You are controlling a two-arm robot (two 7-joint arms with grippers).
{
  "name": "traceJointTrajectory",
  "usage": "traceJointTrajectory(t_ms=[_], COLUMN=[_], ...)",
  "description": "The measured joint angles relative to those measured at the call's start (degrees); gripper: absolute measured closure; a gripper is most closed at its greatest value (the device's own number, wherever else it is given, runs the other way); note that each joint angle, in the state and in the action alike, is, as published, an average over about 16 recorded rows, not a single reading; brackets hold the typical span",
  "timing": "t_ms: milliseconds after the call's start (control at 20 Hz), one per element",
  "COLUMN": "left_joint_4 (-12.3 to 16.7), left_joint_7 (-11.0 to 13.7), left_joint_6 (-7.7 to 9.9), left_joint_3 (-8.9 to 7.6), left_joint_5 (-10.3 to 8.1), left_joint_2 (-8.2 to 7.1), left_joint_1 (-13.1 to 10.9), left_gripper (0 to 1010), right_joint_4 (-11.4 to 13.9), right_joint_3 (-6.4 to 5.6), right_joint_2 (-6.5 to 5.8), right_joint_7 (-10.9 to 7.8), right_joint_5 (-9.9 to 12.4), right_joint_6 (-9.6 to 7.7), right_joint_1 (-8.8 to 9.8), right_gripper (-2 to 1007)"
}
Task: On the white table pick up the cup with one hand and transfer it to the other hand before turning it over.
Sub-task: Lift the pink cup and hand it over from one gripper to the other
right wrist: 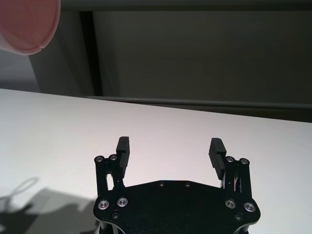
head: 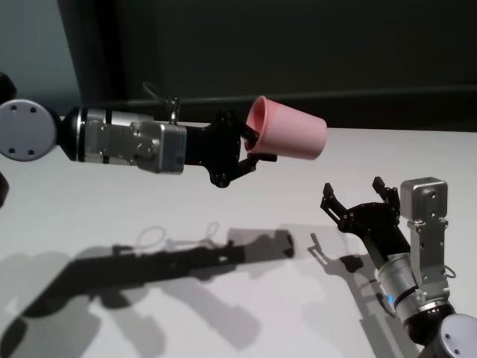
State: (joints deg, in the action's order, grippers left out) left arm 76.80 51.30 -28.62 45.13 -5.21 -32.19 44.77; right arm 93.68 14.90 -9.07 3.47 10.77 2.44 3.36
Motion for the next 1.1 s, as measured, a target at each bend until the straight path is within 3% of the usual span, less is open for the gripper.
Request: traceJointTrajectory(t_ms=[700,1100], left_joint_4=[-0.1,-0.1], left_joint_7=[0.1,0.1], left_joint_6=[-0.03,-0.14], left_joint_3=[0.00,0.00], left_joint_5=[0.32,0.19], left_joint_2=[0.02,0.06], left_joint_1=[0.2,0.2], left_gripper=[962,962], right_joint_4=[0.0,0.1], right_joint_3=[-0.08,-2.01], right_joint_2=[0.04,0.94], right_joint_7=[-0.11,-1.67], right_joint_5=[0.1,2.8], right_joint_6=[-0.01,-0.26], right_joint_1=[0.02,0.53], right_gripper=[3,3])
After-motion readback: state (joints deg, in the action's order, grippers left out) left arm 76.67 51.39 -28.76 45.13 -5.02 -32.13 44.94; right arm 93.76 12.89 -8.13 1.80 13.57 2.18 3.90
